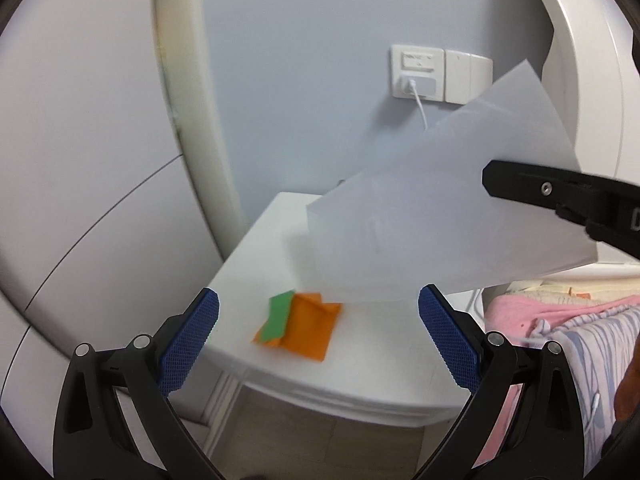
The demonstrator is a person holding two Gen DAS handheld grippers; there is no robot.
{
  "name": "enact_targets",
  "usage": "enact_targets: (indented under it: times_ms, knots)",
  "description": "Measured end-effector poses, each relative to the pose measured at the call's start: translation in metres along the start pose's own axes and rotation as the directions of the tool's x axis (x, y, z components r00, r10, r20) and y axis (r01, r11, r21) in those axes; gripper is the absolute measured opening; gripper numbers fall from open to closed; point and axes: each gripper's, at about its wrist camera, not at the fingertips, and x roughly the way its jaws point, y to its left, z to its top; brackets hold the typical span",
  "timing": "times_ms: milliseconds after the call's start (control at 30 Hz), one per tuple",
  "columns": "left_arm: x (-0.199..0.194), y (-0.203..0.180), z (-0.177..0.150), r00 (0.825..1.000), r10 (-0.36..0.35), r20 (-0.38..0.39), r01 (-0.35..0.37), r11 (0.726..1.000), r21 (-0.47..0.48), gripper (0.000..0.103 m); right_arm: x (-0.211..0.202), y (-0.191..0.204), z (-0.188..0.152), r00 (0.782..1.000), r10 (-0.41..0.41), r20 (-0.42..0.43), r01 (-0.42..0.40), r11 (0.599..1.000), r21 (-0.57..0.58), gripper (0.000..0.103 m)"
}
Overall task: Collect trash
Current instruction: 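Carry the white paper sheet with the right tool over the bin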
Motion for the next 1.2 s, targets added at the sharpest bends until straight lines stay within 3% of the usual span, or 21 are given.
enact_targets:
  times_ms: [233, 467, 800, 1200]
  knots:
    - [-0.048, 0.037, -0.028, 0.997, 0.081, 0.016, -0.080, 0.996, -0.030, 0.097, -0.012, 0.064, -0.023, 0.996, 0.091, -0.021, -0.093, 0.993, -0.071, 0.003]
    - [-0.089, 0.089, -0.086, 0.979, 0.200, -0.032, -0.202, 0.976, -0.079, 0.097, -0.003, 0.134, -0.063, 0.974, 0.203, -0.105, -0.215, 0.968, -0.130, 0.003]
    - [-0.121, 0.144, -0.207, 0.940, 0.288, -0.180, -0.322, 0.925, -0.200, 0.097, 0.008, 0.219, -0.144, 0.906, 0.309, -0.289, -0.377, 0.899, -0.222, 0.003]
    - [-0.125, 0.156, -0.320, 0.898, 0.285, -0.337, -0.385, 0.878, -0.285, 0.097, 0.050, 0.256, -0.248, 0.813, 0.258, -0.522, -0.434, 0.865, -0.250, 0.003]
